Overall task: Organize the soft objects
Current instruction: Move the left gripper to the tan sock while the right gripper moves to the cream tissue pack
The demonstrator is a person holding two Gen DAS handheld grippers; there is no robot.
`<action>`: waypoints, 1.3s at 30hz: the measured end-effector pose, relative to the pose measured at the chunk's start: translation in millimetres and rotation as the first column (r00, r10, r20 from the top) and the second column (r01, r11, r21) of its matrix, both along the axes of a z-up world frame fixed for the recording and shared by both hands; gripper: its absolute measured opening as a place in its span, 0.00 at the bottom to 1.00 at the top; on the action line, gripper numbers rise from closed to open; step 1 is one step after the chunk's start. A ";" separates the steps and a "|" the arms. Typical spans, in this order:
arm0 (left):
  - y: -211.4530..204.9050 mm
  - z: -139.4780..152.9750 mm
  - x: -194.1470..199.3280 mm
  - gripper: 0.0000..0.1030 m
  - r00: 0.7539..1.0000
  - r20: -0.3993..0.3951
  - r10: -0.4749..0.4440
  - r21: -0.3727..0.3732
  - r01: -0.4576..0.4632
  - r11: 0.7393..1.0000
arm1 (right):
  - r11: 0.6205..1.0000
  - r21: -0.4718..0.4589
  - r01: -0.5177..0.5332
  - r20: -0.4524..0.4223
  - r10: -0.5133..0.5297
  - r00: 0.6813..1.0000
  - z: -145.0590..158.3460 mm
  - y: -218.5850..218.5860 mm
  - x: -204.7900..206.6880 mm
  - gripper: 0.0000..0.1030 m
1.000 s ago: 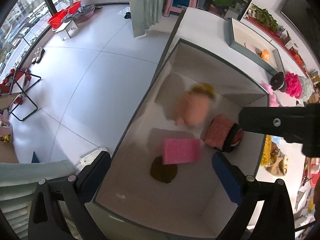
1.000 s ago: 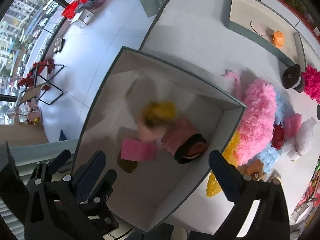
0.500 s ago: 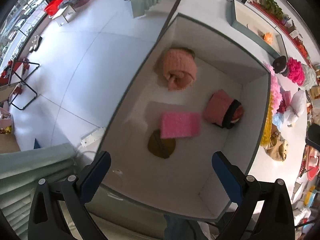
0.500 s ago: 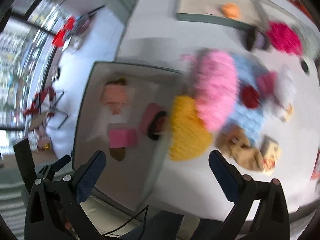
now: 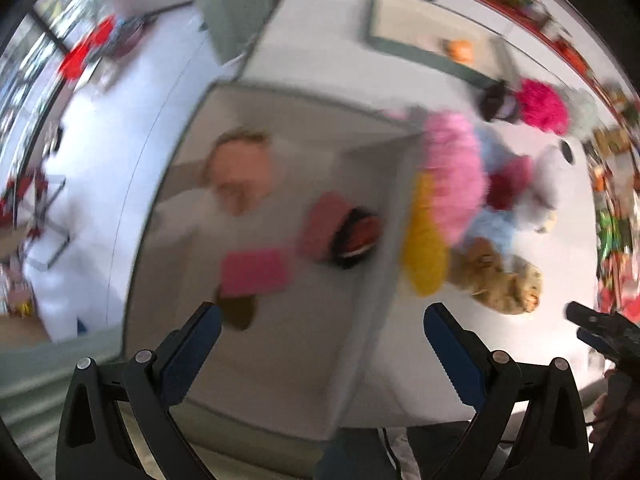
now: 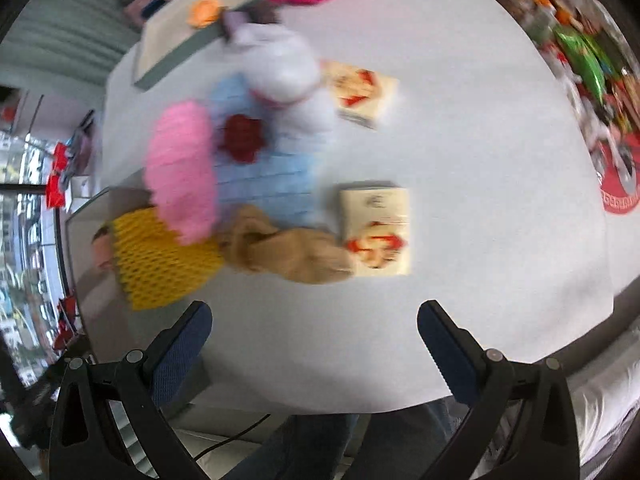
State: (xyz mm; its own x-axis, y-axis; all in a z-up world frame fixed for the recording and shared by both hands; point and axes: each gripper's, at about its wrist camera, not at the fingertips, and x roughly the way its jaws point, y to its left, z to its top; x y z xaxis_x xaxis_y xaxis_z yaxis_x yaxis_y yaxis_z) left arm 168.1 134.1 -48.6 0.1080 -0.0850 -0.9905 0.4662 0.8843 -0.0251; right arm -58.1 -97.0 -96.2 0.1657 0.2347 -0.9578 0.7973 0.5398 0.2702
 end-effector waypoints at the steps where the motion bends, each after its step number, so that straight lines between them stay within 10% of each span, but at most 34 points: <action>1: -18.4 1.3 -5.0 0.99 1.000 0.009 -0.030 0.000 0.030 1.000 | 1.000 0.002 -0.003 -0.004 0.003 1.000 -3.2 -5.1 -3.0 1.00; 9: -89.4 -28.1 -45.0 0.99 0.990 -0.103 -0.092 -0.012 0.091 0.996 | 0.997 -0.011 -0.074 -0.013 0.074 0.997 -13.2 -34.2 -5.3 1.00; 16: -94.2 -72.5 -52.6 0.99 0.960 -0.255 0.113 -0.048 -0.129 0.990 | 0.980 -0.027 -0.199 -0.031 0.198 0.980 -24.0 -51.1 11.1 1.00; 30: -153.0 -137.3 -59.6 0.99 0.886 -0.276 0.372 0.049 -0.374 0.926 | 0.973 0.042 -0.225 -0.124 0.228 0.966 -63.3 -73.9 -18.2 1.00; 39: -103.6 -159.6 -64.8 0.99 0.843 -0.237 0.482 0.169 -0.453 0.875 | 0.959 0.060 -0.277 -0.104 0.282 0.954 -82.1 -56.8 6.2 1.00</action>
